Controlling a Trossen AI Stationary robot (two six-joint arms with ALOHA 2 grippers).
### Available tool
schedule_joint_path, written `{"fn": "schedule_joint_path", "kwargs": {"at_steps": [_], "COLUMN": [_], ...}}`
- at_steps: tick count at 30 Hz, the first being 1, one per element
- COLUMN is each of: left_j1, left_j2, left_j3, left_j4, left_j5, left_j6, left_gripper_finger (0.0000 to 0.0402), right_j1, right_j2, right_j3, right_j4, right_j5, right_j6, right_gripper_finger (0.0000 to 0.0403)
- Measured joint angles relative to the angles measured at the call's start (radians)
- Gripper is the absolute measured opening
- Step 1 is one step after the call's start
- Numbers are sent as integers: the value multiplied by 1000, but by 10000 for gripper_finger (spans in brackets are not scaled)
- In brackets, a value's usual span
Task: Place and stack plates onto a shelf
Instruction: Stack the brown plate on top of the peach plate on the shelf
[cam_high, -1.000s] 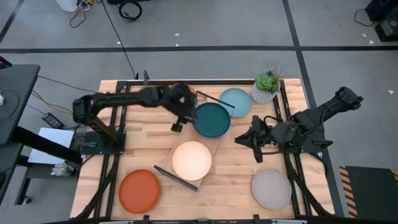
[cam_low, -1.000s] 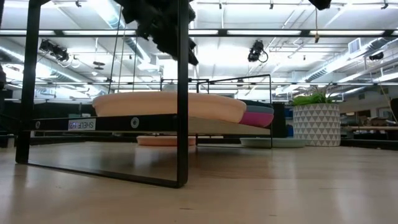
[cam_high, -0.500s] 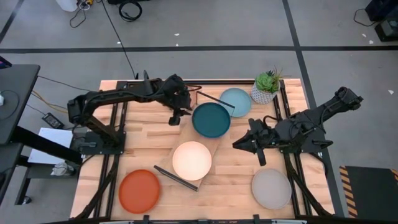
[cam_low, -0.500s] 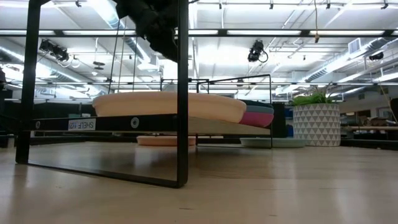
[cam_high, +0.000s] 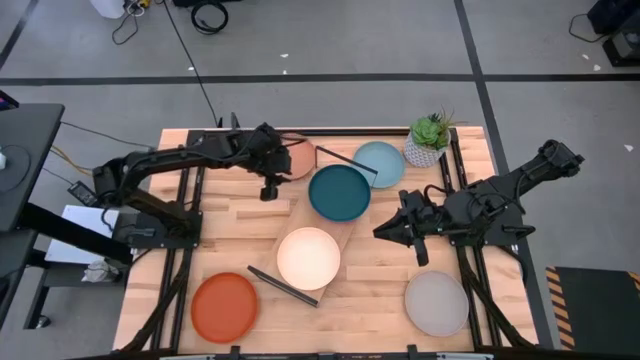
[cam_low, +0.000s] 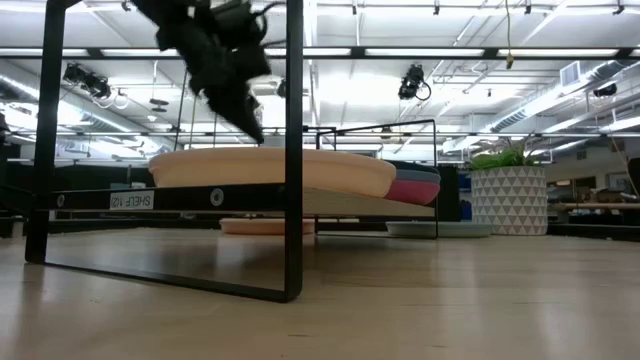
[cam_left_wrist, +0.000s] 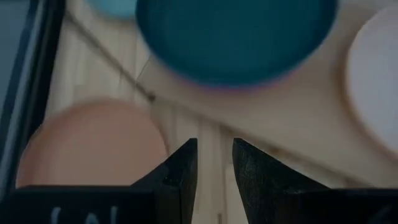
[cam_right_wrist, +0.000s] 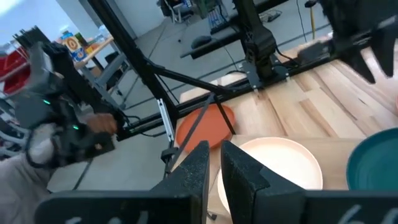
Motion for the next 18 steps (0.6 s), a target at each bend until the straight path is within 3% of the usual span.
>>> {"fn": "schedule_joint_path", "kwargs": {"at_steps": [5, 18], "left_j1": [44, 92], "left_j2": [-27, -15], "left_j3": [-88, -230], "left_j4": [36, 119], "left_j5": [-10, -157], "left_j6": [-11, 51], "left_gripper_finger": [109, 109], "right_j1": [0, 0], "right_j2": [0, 0], "right_j3": [0, 0], "right_j4": [18, 32], "right_j5": [0, 0], "right_j6": [0, 0], "right_gripper_finger": [48, 48]}}
